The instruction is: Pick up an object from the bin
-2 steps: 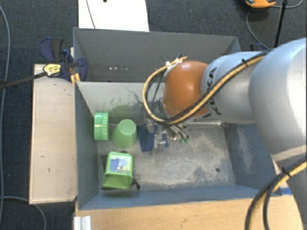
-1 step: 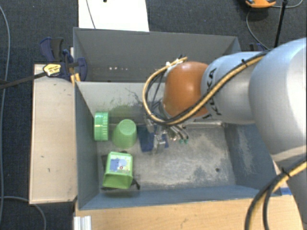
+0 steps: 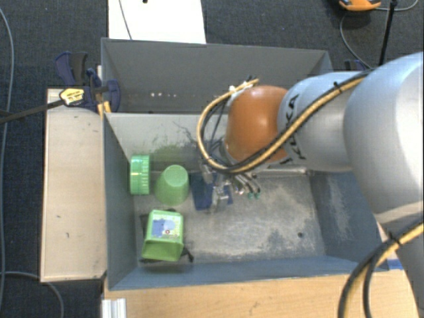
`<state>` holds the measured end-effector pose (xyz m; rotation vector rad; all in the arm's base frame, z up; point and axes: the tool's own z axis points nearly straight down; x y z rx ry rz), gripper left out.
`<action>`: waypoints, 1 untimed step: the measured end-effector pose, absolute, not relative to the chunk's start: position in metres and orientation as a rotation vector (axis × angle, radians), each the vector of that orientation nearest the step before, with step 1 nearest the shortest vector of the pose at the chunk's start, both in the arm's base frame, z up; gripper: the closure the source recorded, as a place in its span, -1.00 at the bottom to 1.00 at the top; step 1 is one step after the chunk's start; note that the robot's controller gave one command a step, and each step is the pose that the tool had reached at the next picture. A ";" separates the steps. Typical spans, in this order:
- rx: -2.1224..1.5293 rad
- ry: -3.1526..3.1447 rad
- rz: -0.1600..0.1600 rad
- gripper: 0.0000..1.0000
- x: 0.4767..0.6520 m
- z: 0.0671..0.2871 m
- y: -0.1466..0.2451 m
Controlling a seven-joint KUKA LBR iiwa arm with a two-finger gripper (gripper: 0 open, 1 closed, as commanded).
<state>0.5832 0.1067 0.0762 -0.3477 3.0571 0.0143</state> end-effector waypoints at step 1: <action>-0.339 3.058 0.016 1.00 0.581 0.083 0.110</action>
Offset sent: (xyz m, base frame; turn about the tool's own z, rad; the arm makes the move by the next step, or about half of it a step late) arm -0.0080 -0.0035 0.0136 0.0341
